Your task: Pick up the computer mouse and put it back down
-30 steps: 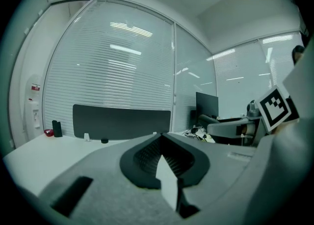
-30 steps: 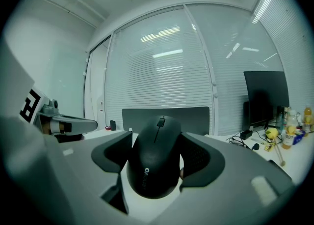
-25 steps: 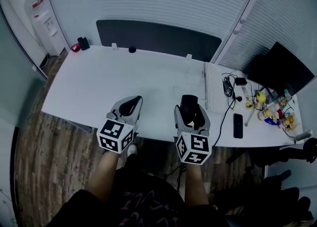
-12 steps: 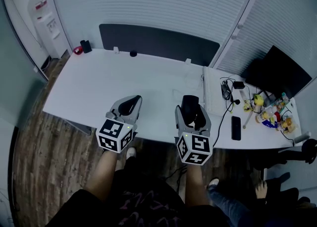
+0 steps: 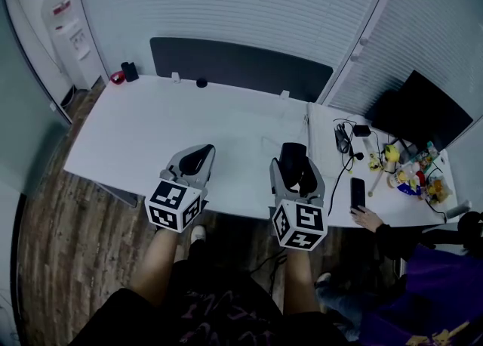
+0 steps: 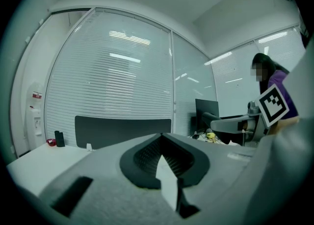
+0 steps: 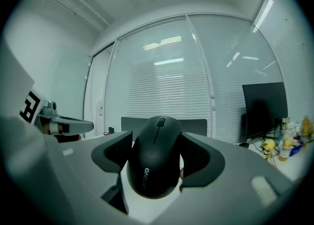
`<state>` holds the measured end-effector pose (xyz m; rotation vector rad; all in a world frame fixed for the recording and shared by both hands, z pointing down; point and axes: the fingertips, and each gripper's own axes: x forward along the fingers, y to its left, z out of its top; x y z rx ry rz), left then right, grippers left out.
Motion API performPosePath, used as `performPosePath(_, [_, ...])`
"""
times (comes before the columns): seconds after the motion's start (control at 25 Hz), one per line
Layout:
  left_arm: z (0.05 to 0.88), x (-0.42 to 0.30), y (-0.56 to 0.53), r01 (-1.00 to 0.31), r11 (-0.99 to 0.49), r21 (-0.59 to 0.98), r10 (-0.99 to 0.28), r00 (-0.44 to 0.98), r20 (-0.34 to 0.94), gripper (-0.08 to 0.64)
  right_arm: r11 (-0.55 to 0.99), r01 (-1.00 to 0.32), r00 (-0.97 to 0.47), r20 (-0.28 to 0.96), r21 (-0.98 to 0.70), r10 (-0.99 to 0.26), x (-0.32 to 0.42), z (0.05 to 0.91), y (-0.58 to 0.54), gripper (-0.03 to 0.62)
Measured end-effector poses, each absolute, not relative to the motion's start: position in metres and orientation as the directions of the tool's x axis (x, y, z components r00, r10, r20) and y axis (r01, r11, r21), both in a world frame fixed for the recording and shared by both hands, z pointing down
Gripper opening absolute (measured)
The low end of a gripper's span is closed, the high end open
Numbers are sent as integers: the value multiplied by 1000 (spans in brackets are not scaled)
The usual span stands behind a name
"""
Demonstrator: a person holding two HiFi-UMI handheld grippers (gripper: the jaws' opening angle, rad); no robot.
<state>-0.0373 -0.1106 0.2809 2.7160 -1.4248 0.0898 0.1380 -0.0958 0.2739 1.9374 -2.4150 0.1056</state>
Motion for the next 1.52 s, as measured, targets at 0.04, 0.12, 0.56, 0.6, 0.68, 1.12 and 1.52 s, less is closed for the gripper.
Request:
performPosePath(0.04, [282,-38,-111,-824,-566,39,-819,567,87,0,215,-976,-217,75,-24,-973,138,273,-96,319])
performPosePath(0.12, [283,-39,-111,-825,-564,40,-820,565,89,0,215,-976,-216,71,-22,-974,139,271,-98,319])
performPosePath(0.56, [283,-44,-123,-827,-561,48,-821,563,96,0,207,-978,-208,68,-21,-976,138,262,-112,319])
performPosePath(0.6, [282,-45,-124,-826,-561,49,-821,563,96,0,206,-978,-207,69,-21,-976,138,262,-112,319])
performPosePath(0.68, [281,-46,-126,-825,-563,49,-820,565,97,0,205,-979,-206,71,-20,-976,137,262,-114,319])
performPosePath(1.12, [290,-42,-133,-824,-564,57,-816,567,117,0,199,-979,-201,99,-30,-974,142,274,-120,319])
performPosePath(1.52, [306,-41,-148,-821,-565,76,-809,570,146,0,196,-980,-200,142,-43,-969,141,294,-135,319])
